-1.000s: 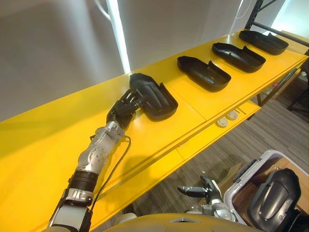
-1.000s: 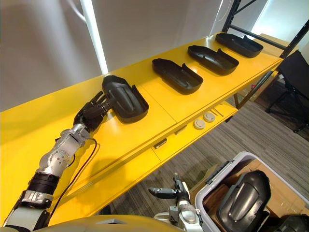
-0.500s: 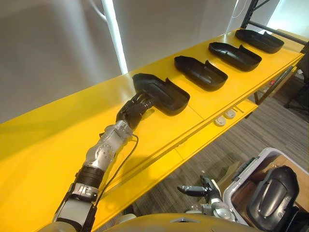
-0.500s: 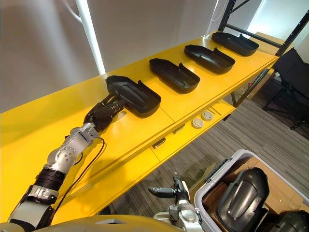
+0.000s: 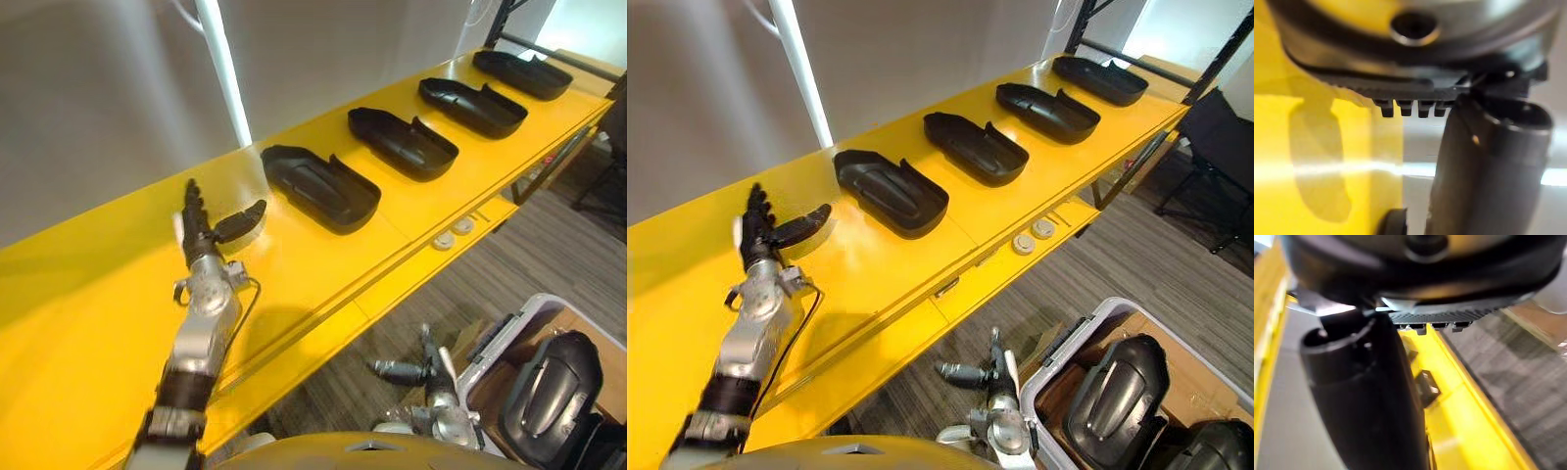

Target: Walk over and take three plastic housings, then place them on the shelf

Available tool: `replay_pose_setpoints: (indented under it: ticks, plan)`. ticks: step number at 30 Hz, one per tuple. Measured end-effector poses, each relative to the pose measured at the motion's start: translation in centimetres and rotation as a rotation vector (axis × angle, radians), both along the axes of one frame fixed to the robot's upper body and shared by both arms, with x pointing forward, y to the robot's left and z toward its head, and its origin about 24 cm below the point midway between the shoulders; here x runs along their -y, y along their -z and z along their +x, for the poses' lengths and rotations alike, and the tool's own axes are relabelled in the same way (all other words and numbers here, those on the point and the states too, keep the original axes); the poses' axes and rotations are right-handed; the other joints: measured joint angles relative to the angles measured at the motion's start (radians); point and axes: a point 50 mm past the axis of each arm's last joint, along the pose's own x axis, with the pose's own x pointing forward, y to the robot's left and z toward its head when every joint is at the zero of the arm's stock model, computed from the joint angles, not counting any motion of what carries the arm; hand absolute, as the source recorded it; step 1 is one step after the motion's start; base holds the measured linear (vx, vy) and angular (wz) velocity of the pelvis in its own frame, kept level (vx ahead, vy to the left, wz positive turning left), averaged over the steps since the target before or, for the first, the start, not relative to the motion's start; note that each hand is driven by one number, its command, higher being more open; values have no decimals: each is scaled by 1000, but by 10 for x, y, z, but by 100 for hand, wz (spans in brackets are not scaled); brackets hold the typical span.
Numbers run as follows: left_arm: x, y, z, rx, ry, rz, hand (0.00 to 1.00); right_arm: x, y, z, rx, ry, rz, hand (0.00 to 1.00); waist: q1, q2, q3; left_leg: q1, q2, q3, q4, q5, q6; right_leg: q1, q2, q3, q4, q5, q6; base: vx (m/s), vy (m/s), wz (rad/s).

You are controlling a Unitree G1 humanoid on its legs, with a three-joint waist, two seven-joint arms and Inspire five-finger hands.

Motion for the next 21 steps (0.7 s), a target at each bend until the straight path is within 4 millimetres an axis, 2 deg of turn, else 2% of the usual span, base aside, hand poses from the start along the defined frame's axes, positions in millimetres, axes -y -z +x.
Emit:
replay_pose_setpoints:
  ticks: [1,2,4,9,12,14,18,21]
  plan:
    - [1,-4,-12,40,-18,-18,100,1,-19,9,105,2,2,100,3,0,0,3,0,-3,0,3,0,1,0,-10,11,-2,-3,4,-14,7]
    - [1,-6,-17,63,-23,-26,100,1,-29,14,159,1,0,100,5,1,0,4,0,-4,0,4,1,1,1,-12,14,-2,-4,-27,-15,8]
    - [2,-23,-30,191,-22,-42,100,2,-68,30,360,-7,-23,100,19,1,0,5,0,-8,-1,8,3,1,1,-13,22,-3,-4,-76,-7,4]
    - [-1,-68,-58,510,-9,-52,100,10,-132,39,651,57,-112,100,29,1,-1,8,0,-19,-4,6,3,-1,0,-28,34,-17,-11,-132,-1,7]
    - [-8,-91,-71,658,-13,-16,100,27,-161,35,781,168,-177,100,36,6,-5,8,0,-21,-4,11,6,-1,0,-29,34,-16,-7,-76,1,3]
    - [-15,-97,-77,687,-30,12,100,37,-178,33,865,256,-213,100,40,12,-16,1,0,-25,-4,15,6,-2,0,-35,30,-12,-6,-21,-1,5]
    - [-23,-90,-85,647,-23,9,100,48,-199,34,976,321,-231,100,50,15,-21,-2,0,-28,-3,22,5,-2,0,-40,26,-7,-4,2,-4,2]
    - [-27,-84,-88,611,11,4,100,51,-207,45,1006,222,-110,100,54,11,-22,-12,-1,-41,-3,29,8,-1,1,-56,27,-2,4,13,-16,14]
